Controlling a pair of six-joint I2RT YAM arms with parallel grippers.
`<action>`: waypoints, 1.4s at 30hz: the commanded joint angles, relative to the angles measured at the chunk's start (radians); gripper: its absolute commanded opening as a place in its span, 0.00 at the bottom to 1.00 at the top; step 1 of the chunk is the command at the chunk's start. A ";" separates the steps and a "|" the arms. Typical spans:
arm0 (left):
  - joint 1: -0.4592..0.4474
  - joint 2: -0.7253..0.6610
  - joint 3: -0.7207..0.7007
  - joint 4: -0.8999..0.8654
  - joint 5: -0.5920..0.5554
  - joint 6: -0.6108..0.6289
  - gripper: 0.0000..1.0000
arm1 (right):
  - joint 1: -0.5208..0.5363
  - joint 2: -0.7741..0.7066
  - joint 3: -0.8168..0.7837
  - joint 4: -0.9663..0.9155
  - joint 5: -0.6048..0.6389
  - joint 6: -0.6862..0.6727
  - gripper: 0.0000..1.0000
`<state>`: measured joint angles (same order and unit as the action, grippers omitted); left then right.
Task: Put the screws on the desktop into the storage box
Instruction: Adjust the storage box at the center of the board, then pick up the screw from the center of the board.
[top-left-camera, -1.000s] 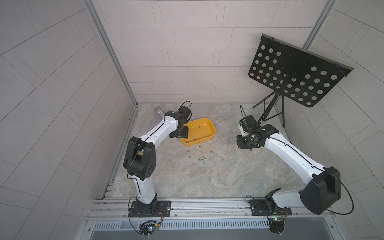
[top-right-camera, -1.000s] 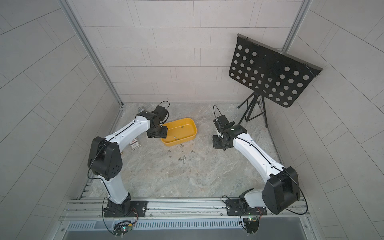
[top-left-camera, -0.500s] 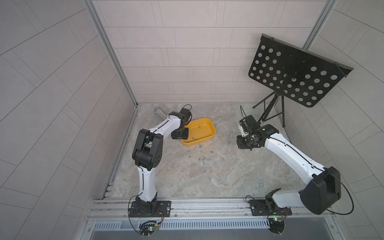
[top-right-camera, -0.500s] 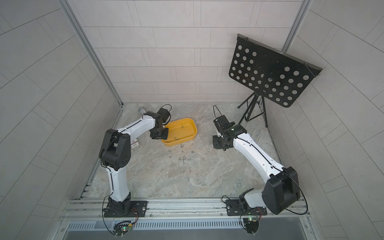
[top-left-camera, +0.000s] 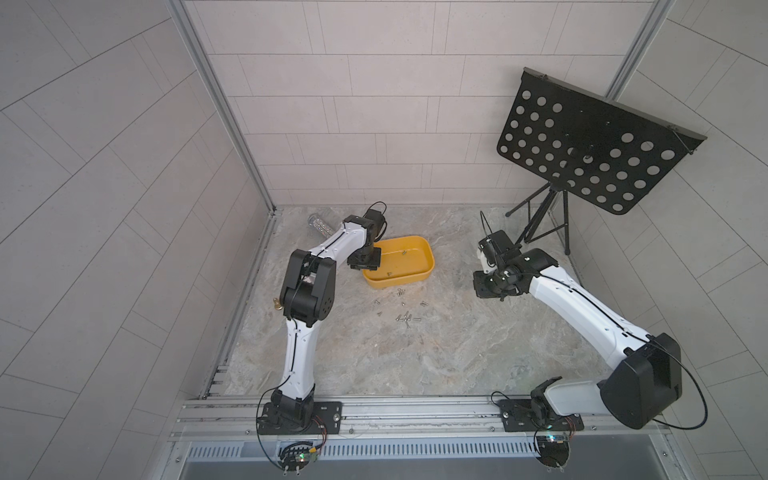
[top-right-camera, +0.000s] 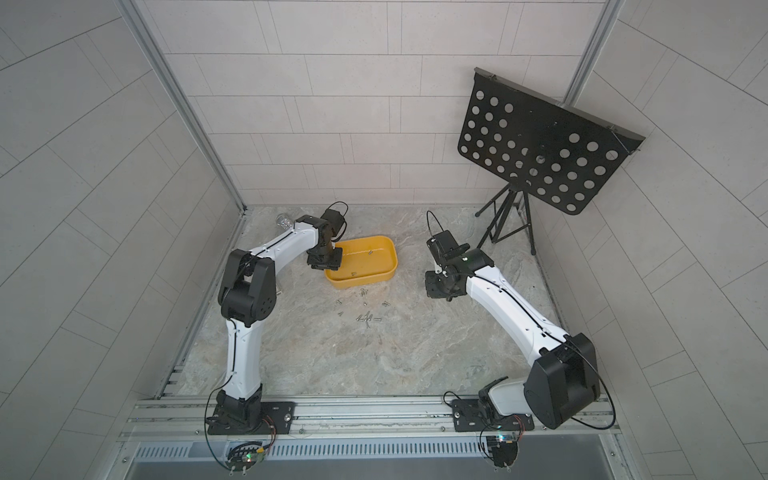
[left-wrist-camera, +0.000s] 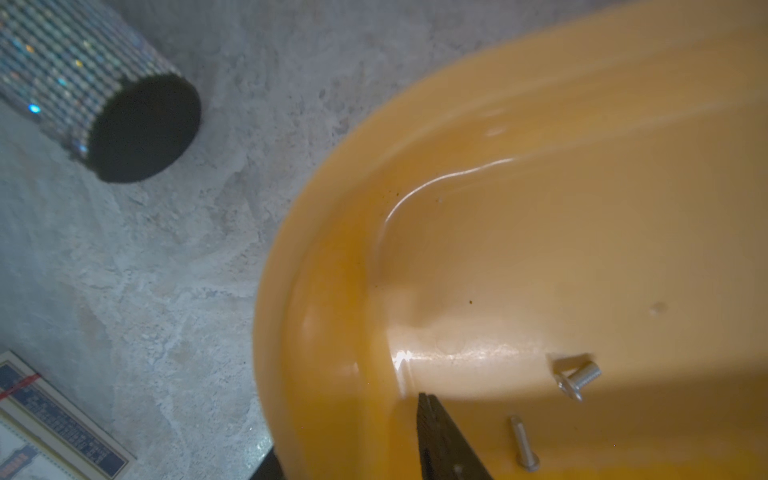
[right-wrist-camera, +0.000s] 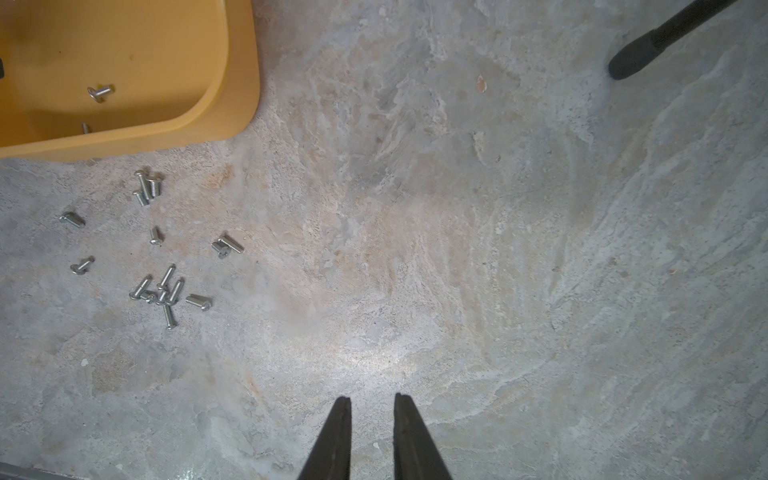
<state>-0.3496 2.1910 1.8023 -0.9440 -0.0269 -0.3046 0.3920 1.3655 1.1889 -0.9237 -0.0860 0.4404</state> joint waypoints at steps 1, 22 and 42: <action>0.002 0.034 0.067 -0.050 0.011 0.029 0.42 | -0.001 0.008 0.002 -0.006 0.009 -0.012 0.24; -0.022 0.029 0.204 -0.119 0.020 0.049 0.60 | -0.001 0.004 -0.004 -0.005 0.014 -0.009 0.24; -0.022 -0.635 -0.452 -0.027 0.028 -0.131 0.53 | 0.002 -0.018 -0.005 -0.012 0.000 -0.007 0.24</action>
<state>-0.3672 1.6218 1.4631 -1.0317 -0.0189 -0.3450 0.3920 1.3685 1.1889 -0.9237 -0.0895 0.4408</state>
